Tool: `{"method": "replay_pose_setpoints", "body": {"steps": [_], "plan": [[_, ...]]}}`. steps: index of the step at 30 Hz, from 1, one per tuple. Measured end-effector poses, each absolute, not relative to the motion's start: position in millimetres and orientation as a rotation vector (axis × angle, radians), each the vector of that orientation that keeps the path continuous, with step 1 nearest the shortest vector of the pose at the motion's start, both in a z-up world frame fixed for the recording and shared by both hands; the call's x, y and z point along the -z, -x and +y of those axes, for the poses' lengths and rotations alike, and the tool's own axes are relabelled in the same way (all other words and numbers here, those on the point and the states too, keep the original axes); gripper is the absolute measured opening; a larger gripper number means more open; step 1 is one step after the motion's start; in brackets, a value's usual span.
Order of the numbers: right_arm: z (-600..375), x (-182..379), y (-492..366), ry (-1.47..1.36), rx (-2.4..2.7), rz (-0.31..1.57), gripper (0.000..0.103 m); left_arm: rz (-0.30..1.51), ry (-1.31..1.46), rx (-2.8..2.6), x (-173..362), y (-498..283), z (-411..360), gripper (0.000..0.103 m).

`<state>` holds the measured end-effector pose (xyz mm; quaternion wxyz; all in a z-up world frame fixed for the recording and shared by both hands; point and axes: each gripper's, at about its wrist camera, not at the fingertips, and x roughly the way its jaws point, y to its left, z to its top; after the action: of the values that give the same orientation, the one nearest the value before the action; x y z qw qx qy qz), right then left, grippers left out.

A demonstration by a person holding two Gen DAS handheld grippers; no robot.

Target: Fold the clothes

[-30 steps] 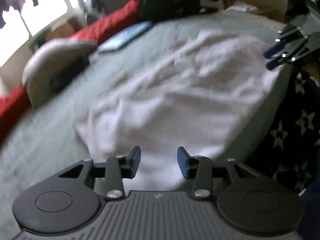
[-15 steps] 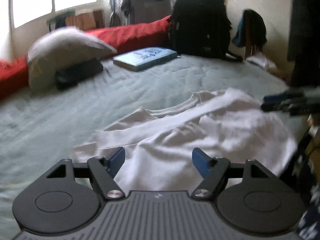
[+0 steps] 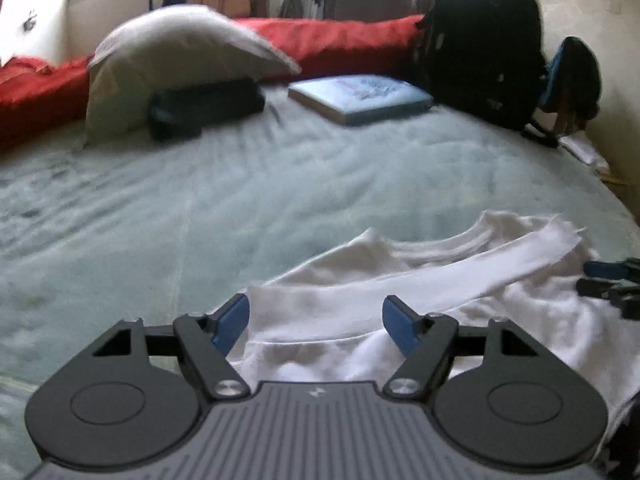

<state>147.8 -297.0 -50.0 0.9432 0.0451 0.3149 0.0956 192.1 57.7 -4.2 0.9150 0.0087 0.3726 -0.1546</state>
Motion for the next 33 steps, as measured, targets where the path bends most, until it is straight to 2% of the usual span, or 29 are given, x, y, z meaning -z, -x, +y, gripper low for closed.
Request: {"method": "replay_pose_setpoints", "body": {"steps": [2, 5, 7, 11, 14, 17, 24, 33], "plan": [[-292, 48, -142, -0.085, -0.187, 0.635, 0.074, 0.770, 0.024, 0.364, -4, -171, 61, 0.080], [-283, 45, -132, -0.059, -0.183, 0.630, 0.076, 0.812, 0.051, 0.365, 13, -146, 62, 0.084], [-278, 43, -126, -0.044, -0.183, 0.631, 0.081, 0.841, 0.067, 0.362, 25, -130, 62, 0.084], [-271, 39, -110, -0.029, -0.183, 0.635, 0.083, 0.884, 0.127, 0.321, 48, -109, 70, 0.083], [-269, 37, -98, -0.027, -0.181, 0.641, 0.085, 0.831, 0.116, 0.331, 29, -101, 69, 0.084], [-266, 36, -90, -0.025, -0.174, 0.637, 0.087, 0.741, 0.111, 0.330, 14, -104, 73, 0.090], [-259, 34, -80, 0.011, -0.149, 0.635, 0.091, 0.825, 0.142, 0.220, 45, -112, 82, 0.090], [-272, 30, -91, -0.070, -0.185, 0.606, 0.093, 0.717, 0.098, 0.247, 7, -102, 66, 0.092]]}}
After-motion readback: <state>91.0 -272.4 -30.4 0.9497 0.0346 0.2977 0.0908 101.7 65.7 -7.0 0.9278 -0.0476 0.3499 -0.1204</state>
